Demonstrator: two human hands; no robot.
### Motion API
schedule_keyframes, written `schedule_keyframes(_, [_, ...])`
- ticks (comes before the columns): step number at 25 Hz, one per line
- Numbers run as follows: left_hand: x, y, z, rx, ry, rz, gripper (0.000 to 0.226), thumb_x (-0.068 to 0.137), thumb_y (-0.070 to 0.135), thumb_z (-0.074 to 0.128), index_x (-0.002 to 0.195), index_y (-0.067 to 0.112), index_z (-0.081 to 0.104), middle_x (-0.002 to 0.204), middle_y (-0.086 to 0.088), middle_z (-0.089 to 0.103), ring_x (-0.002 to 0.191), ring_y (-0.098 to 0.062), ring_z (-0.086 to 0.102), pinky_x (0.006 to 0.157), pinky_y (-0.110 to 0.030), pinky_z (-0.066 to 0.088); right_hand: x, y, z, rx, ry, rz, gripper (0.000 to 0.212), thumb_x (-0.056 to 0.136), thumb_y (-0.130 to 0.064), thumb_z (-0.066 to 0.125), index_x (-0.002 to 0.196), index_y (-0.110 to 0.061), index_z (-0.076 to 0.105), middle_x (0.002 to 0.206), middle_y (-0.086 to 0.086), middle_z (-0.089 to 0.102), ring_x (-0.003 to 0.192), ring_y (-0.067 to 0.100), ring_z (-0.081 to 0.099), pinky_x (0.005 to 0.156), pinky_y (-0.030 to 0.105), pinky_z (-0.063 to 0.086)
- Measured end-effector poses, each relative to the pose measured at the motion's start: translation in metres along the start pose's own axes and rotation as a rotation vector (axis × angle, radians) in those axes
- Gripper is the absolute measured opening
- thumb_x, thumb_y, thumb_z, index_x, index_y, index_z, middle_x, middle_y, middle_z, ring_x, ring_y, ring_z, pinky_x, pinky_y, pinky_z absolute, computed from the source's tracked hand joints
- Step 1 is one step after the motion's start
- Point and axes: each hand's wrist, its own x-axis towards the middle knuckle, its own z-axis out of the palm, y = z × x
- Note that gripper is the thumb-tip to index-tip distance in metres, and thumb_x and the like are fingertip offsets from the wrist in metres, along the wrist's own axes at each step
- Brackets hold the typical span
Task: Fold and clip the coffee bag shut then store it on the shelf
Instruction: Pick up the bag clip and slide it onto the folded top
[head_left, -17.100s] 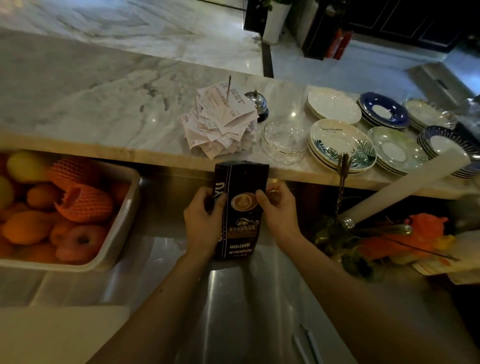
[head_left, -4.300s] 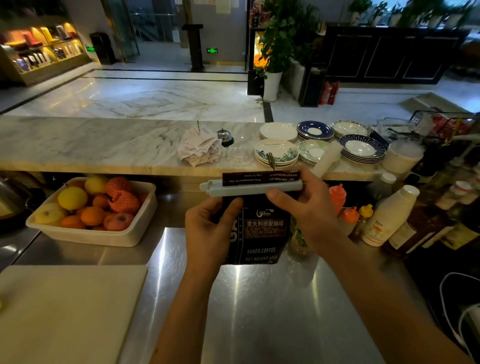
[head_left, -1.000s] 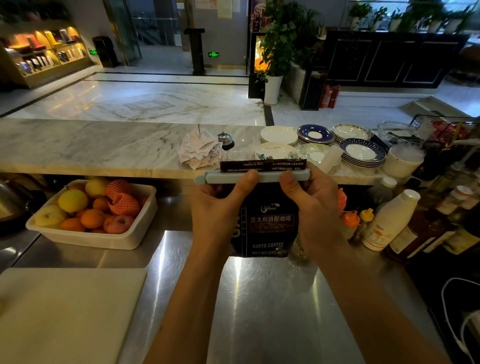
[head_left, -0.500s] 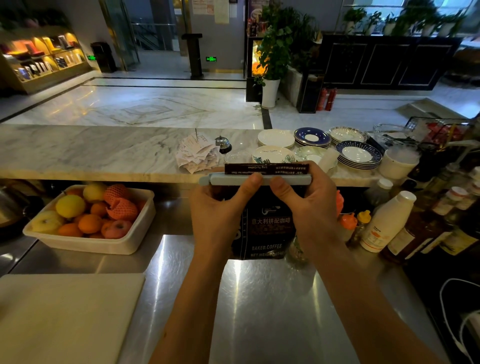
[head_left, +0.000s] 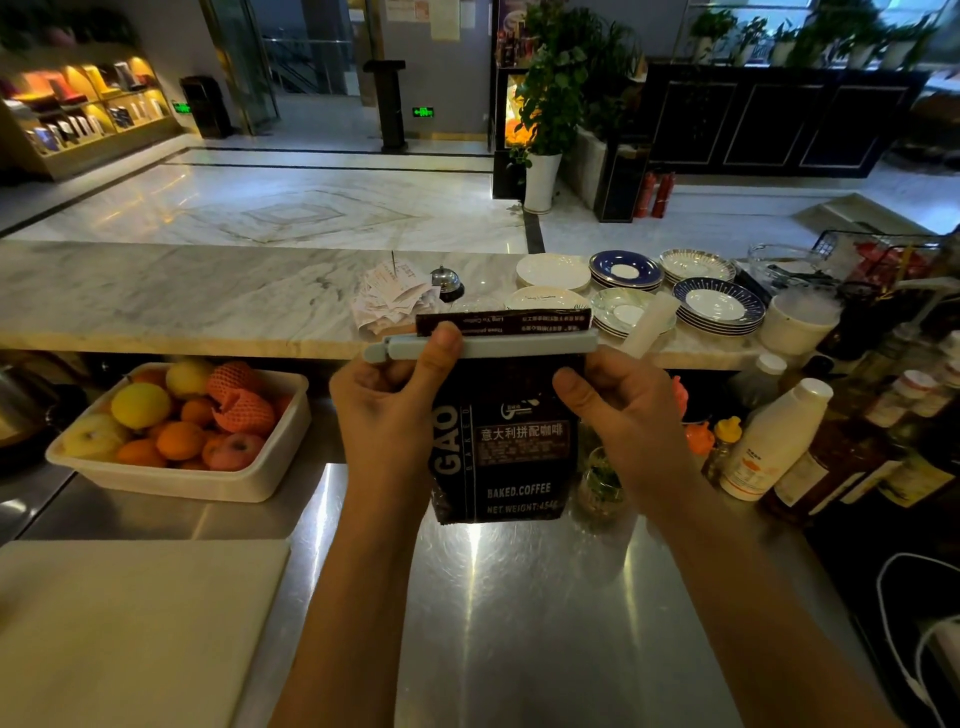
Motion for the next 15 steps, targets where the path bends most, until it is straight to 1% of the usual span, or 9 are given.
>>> schedule_keyframes(2, [0.001,0.0,0.0,0.044,-0.015,-0.01,0.021,0.076,0.029,0.071,0.084,0.01,0.07,0.073,-0.001,0.076,0.074,-0.017,0.075,0.065,-0.029,0.059,-0.001,0.004,0.003,-0.033,0.075,-0.027,0.023,0.089,0.002,0.057,0.104,-0.013,0.067,0.084,-0.015,0.077,0.086,0.004,0.073,0.07,0.015,0.055])
schedule_keyframes(3, [0.002,0.0,0.0,0.076,-0.037,-0.001,0.023,0.076,0.029,0.071,0.087,0.009,0.069,0.077,-0.002,0.076,0.077,-0.016,0.075,0.067,-0.028,0.058,0.0,0.006,0.004,-0.045,0.125,-0.048,0.022,0.09,0.003,0.057,0.103,-0.011,0.068,0.082,-0.013,0.077,0.082,0.005,0.073,0.068,0.016,0.055])
schedule_keyframes(6, [0.002,-0.004,-0.007,0.174,-0.169,0.01,0.036,0.077,0.022,0.072,0.107,0.003,0.065,0.096,-0.006,0.076,0.09,-0.014,0.074,0.074,-0.025,0.058,0.003,0.009,0.004,-0.061,0.231,-0.088,0.017,0.091,0.0,0.059,0.099,-0.009,0.07,0.082,-0.008,0.077,0.081,0.012,0.074,0.067,0.021,0.056])
schedule_keyframes(8, [-0.001,-0.01,-0.015,0.24,-0.298,-0.067,0.041,0.077,0.021,0.075,0.114,0.008,0.064,0.105,-0.005,0.076,0.099,-0.017,0.073,0.082,-0.032,0.06,0.004,0.011,0.005,-0.023,0.291,-0.075,0.016,0.091,0.0,0.059,0.097,-0.01,0.07,0.082,-0.007,0.077,0.081,0.014,0.074,0.068,0.023,0.056])
schedule_keyframes(10, [-0.006,-0.017,-0.021,0.318,-0.378,-0.129,0.041,0.073,0.026,0.075,0.112,0.02,0.065,0.107,0.003,0.075,0.103,-0.014,0.071,0.089,-0.036,0.059,0.004,0.011,0.007,-0.028,0.329,-0.068,0.016,0.091,-0.001,0.06,0.095,-0.011,0.071,0.081,-0.005,0.077,0.081,0.016,0.074,0.068,0.026,0.057])
schedule_keyframes(12, [-0.008,-0.021,-0.026,0.358,-0.411,-0.158,0.046,0.068,0.027,0.075,0.112,0.027,0.062,0.107,0.011,0.075,0.104,-0.008,0.07,0.089,-0.032,0.058,0.005,0.012,0.01,-0.07,0.348,-0.074,0.015,0.09,-0.002,0.061,0.093,-0.013,0.071,0.08,-0.003,0.076,0.081,0.018,0.074,0.069,0.031,0.058])
schedule_keyframes(15, [-0.01,-0.024,-0.037,0.375,-0.487,-0.216,0.057,0.06,0.028,0.08,0.113,0.03,0.059,0.105,0.017,0.073,0.103,-0.004,0.069,0.081,-0.02,0.057,0.005,0.014,0.015,-0.083,0.376,-0.067,0.013,0.09,-0.004,0.061,0.094,-0.012,0.072,0.083,0.0,0.075,0.082,0.018,0.073,0.073,0.035,0.059])
